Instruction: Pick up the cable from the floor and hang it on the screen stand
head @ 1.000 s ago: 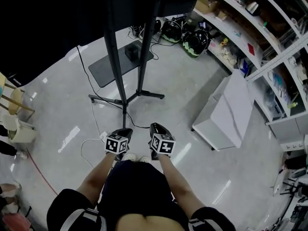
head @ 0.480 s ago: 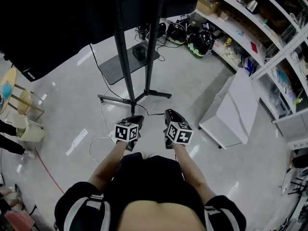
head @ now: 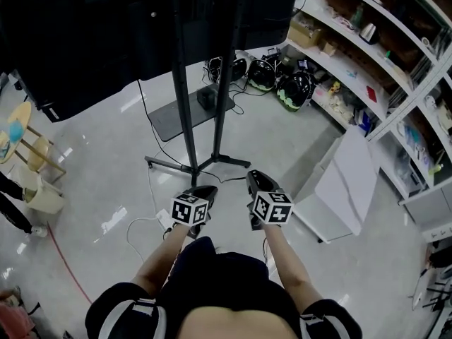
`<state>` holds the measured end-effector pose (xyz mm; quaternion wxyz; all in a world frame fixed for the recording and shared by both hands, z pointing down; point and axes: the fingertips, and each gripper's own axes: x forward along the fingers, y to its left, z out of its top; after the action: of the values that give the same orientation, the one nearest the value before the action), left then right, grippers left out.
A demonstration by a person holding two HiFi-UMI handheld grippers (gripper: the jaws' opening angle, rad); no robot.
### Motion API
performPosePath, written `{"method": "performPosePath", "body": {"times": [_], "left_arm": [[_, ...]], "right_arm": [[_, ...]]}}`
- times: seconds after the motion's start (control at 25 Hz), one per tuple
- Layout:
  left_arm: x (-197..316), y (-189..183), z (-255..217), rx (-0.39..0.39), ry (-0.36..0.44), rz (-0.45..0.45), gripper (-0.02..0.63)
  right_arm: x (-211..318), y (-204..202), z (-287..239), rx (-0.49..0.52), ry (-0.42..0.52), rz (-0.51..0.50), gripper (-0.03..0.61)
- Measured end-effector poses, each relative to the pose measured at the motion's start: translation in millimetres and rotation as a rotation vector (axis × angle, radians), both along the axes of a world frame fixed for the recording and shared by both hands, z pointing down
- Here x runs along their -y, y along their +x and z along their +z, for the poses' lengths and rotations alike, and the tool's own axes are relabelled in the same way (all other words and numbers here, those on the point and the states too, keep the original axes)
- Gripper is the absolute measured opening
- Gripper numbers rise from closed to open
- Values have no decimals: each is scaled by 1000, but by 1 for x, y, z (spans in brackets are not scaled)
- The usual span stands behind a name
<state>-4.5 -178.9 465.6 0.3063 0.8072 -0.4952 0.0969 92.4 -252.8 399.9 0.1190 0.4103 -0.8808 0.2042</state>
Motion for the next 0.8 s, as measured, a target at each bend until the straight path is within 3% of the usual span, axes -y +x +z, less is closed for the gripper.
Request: {"method": "performPosePath", "body": {"times": [0.24,0.8], "left_arm": [[-6,8,-26,-34,11,17,20],[44,-40,-84,-20,72,-35,20]], "right_arm": [[10,-9,-29,-16,67,-76,103],[57,-76,-109,85,145,-214,103]]}}
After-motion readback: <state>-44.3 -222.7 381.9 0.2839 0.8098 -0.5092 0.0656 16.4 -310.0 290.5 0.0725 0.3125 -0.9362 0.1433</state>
